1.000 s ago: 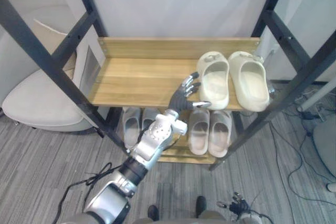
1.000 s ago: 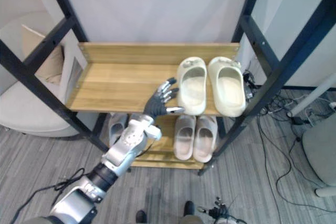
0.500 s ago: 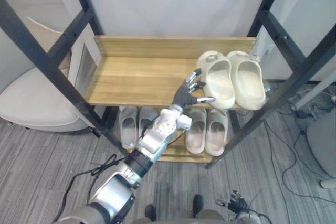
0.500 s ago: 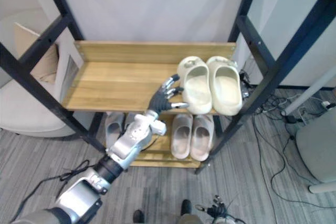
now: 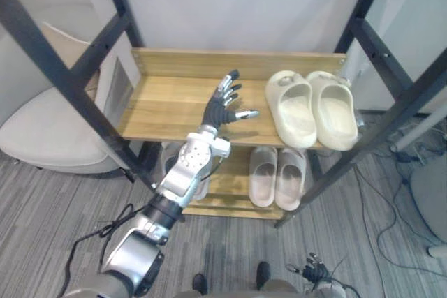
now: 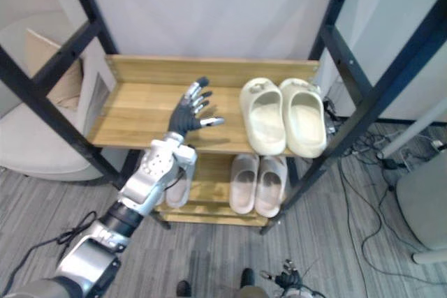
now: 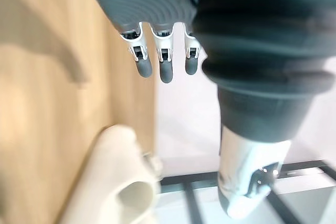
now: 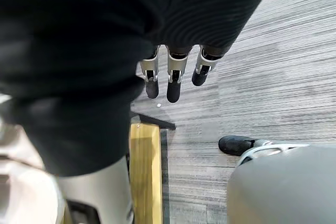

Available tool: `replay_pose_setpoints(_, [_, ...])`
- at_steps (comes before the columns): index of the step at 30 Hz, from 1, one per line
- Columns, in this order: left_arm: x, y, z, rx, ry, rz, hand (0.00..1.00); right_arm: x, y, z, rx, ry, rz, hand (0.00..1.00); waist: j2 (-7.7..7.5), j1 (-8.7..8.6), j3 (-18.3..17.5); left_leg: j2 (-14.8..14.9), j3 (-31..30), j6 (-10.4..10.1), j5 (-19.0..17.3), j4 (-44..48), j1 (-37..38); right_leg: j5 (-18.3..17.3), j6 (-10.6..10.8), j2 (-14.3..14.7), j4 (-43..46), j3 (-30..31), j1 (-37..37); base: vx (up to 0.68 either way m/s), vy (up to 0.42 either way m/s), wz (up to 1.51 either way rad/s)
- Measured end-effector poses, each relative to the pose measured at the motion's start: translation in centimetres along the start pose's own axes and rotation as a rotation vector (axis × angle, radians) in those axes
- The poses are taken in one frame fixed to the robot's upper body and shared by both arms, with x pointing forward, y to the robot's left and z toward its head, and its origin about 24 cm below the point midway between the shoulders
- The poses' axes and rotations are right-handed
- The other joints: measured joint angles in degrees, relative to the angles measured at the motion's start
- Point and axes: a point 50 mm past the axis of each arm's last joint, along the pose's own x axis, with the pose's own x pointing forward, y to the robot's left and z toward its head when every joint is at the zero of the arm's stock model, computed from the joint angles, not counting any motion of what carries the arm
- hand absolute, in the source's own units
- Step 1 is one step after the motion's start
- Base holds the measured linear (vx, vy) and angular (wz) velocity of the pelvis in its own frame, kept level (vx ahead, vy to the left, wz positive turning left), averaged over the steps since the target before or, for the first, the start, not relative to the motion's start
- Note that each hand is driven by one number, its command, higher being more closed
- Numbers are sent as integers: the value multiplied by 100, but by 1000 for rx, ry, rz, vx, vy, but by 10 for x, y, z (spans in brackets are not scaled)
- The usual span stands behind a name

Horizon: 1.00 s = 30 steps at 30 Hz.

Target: Organize the slippers on the shoe rack

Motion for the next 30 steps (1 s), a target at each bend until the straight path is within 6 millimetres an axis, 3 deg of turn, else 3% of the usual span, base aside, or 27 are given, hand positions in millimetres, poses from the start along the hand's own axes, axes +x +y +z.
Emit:
replay_pose_setpoints(6, [-28, -25, 22, -133, -107, -127, 0, 2, -1, -4, -31, 28, 20, 0, 5, 153, -165, -19, -229, 5, 21, 35, -110, -38, 4, -7, 3, -82, 4, 2, -7, 16])
replay_pose_setpoints(10, [-51, -36, 20, -239, -91, -187, 0, 2, -3, -9, -53, 55, 24, 0, 45, 223, -289, -37, -428, 4, 20, 40, -80, -128, 27, -18, 4, -269, 180, 17, -9, 23])
replay_pose_setpoints(15, [-91, -35, -14, -292, 84, -186, 0, 2, -2, -11, -72, 59, 32, 0, 52, 288, -330, -25, -619, -27, 1, 36, 102, -358, 11, -12, 185, -494, 391, 3, -12, 24])
replay_pose_setpoints(21, [-148, -28, -77, -312, 421, -102, 0, 2, -1, -12, -100, 71, 45, 0, 29, 349, -348, 21, -682, -55, 7, 37, 195, -460, -20, 21, 301, -585, 449, -3, -10, 7])
replay_pose_setpoints(25, [-192, -12, -117, -251, 663, 6, 0, 2, 2, -14, -111, 76, 57, 0, -44, 355, -382, 45, -615, -82, -16, 37, 289, -493, -12, 40, 300, -527, 508, -9, -3, -7])
replay_pose_setpoints(30, [-233, 16, -152, -114, 893, 125, 0, 1, 6, -16, -130, 82, 74, 0, -144, 358, -413, 74, -566, -103, -38, 37, 286, -529, 1, 83, 277, -428, 478, -4, -1, -10])
